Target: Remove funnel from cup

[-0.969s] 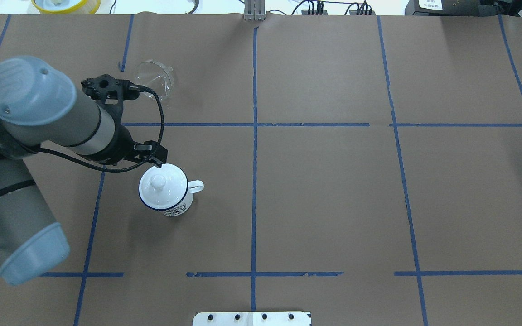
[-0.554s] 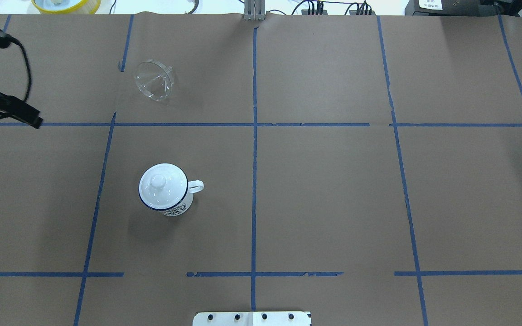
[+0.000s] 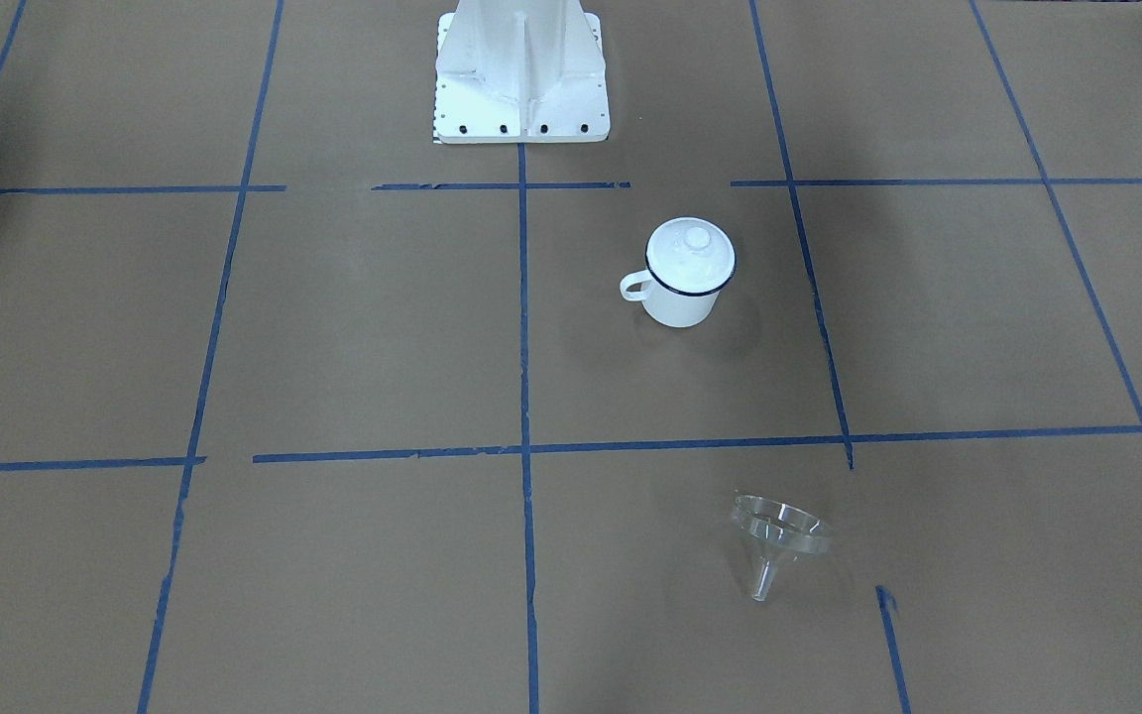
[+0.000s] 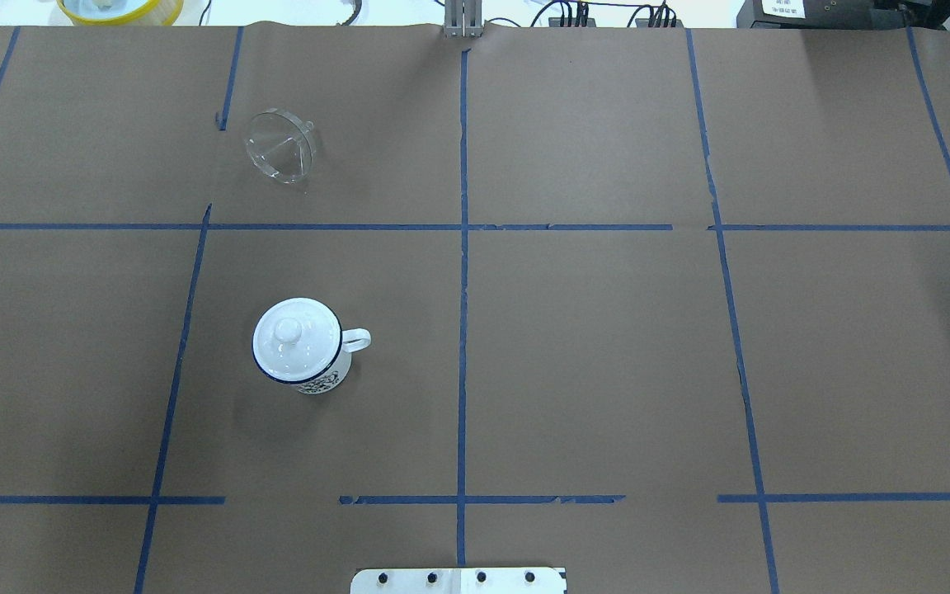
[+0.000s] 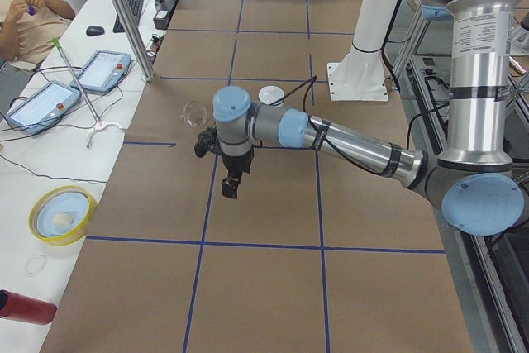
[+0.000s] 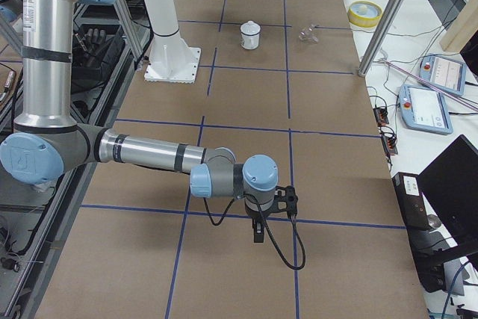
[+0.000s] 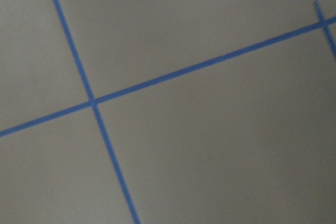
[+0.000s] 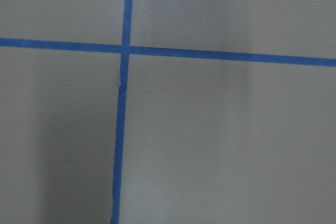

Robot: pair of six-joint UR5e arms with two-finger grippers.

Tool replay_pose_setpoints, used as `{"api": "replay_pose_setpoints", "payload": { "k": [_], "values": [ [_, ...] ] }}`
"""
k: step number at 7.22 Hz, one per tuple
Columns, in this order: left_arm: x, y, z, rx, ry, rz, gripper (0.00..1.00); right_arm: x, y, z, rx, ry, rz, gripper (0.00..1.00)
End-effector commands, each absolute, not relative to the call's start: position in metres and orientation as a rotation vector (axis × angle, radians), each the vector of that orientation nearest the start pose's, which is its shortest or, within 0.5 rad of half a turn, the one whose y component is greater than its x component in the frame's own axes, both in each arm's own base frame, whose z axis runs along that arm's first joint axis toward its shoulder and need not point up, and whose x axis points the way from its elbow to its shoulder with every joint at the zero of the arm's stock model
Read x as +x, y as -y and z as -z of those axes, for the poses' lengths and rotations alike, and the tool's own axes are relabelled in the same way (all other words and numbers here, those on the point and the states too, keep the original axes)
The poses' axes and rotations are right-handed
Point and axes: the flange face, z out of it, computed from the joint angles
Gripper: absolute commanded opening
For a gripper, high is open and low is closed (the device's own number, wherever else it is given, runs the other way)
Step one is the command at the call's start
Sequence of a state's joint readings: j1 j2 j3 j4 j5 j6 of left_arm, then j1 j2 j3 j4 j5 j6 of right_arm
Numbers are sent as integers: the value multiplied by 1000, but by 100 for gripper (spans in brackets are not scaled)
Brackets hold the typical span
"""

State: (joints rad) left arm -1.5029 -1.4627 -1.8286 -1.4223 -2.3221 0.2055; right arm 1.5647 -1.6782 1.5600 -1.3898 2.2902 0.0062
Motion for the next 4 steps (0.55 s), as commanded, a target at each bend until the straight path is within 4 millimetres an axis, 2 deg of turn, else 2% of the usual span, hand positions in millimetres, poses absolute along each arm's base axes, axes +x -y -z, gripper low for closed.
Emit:
{"api": "replay_pose_setpoints", "payload": {
  "k": [1, 3, 4],
  "values": [
    [-64, 435, -635, 28, -755, -202, 100, 65, 449, -700, 56, 720, 23, 100],
    [-67, 437, -633, 44, -759, -192, 100, 65, 449, -700, 56, 720, 23, 100],
    [-67, 439, -646, 10, -761, -176, 100, 65, 449, -700, 56, 720, 23, 100]
  ]
}}
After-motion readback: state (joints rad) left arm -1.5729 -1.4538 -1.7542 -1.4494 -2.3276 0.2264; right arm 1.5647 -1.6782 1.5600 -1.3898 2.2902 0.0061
